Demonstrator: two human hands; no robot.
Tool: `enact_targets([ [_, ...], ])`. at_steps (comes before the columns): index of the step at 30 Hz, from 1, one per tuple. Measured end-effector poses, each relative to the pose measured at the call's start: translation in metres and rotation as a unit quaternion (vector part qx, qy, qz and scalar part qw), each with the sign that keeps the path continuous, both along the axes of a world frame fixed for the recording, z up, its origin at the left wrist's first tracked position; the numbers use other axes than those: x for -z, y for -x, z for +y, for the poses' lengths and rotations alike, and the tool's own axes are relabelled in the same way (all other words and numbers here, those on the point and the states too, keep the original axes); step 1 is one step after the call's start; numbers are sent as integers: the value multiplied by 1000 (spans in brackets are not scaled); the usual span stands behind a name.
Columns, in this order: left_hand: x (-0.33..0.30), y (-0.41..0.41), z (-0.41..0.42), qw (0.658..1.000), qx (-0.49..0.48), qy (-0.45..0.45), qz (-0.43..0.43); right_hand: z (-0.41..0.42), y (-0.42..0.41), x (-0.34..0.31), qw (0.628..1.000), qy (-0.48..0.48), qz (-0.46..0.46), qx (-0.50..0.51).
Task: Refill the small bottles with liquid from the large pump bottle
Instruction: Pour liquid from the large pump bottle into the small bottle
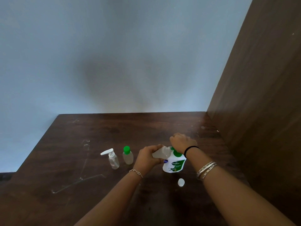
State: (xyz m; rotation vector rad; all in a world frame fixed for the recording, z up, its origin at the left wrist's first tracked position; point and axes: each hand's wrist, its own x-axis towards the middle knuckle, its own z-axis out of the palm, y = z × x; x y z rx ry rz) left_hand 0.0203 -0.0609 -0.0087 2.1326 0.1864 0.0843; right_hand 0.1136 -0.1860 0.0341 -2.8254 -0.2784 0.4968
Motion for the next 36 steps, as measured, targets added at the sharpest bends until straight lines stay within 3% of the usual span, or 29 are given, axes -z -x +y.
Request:
enact_targets([
  [36,-1,0,1,1000,2,15,4,1,-1,2,1000,6,6,11],
])
